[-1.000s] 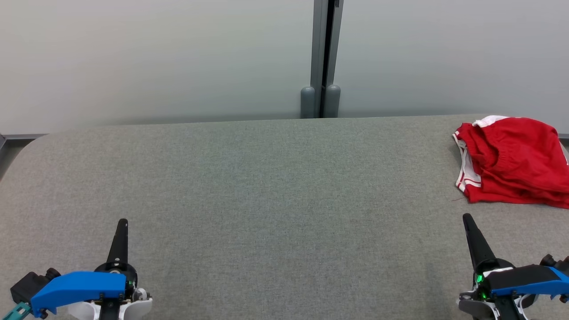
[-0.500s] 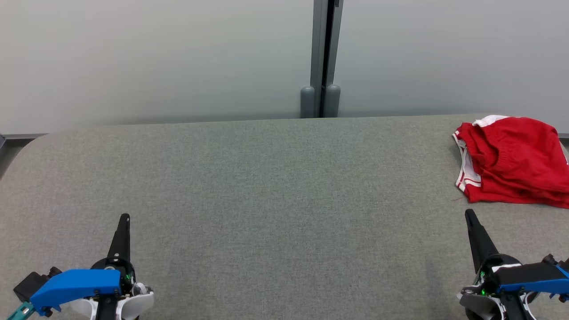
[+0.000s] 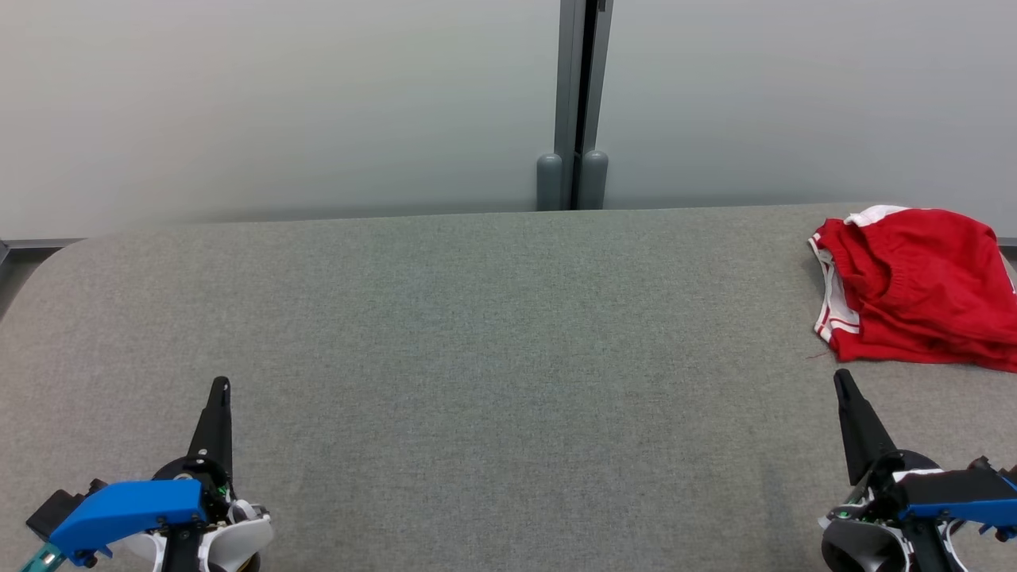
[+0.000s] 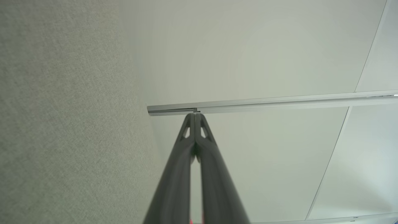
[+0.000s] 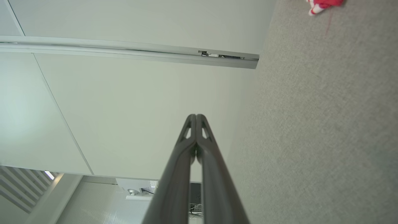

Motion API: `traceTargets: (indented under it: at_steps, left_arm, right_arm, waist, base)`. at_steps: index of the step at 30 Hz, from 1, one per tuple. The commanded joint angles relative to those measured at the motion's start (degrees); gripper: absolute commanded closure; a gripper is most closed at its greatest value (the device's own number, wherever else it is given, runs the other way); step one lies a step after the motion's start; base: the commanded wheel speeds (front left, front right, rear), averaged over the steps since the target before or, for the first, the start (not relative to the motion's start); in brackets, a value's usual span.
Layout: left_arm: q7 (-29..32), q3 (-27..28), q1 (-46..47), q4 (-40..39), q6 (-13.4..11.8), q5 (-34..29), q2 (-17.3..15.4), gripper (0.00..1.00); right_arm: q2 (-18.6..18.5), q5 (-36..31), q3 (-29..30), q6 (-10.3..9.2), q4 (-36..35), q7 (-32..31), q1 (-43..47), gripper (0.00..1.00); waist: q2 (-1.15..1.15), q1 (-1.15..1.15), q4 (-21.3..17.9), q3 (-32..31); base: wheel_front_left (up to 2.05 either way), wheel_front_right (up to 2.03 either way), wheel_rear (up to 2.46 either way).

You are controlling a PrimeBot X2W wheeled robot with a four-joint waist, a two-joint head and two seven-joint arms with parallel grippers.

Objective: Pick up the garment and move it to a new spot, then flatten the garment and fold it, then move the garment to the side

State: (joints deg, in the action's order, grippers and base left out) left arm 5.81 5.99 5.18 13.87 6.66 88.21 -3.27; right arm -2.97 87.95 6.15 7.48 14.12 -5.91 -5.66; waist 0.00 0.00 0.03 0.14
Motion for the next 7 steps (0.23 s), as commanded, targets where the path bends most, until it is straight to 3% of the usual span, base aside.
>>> traceTargets:
  at_steps: [1, 7]
  left_arm:
    - [0.3, 0.2, 1.2, 0.0, 0.7, 1.2, 0.1, 1.00]
    - [0.7, 0.5, 1.2, 0.2, 1.0, 3.3, 0.4, 1.00]
  right_arm:
    - [0.1, 1.2, 0.3, 0.02, -0.2, -0.2, -0.7, 1.00]
    - [0.1, 3.6, 0.5, 0.02, -0.2, -0.6, -0.9, 1.00]
  waist:
    - [0.00, 0.00, 0.0, 0.0]
    - [0.00, 0.00, 0.0, 0.0]
  base:
    - [0.00, 0.00, 0.00]
    - [0.00, 0.00, 0.00]
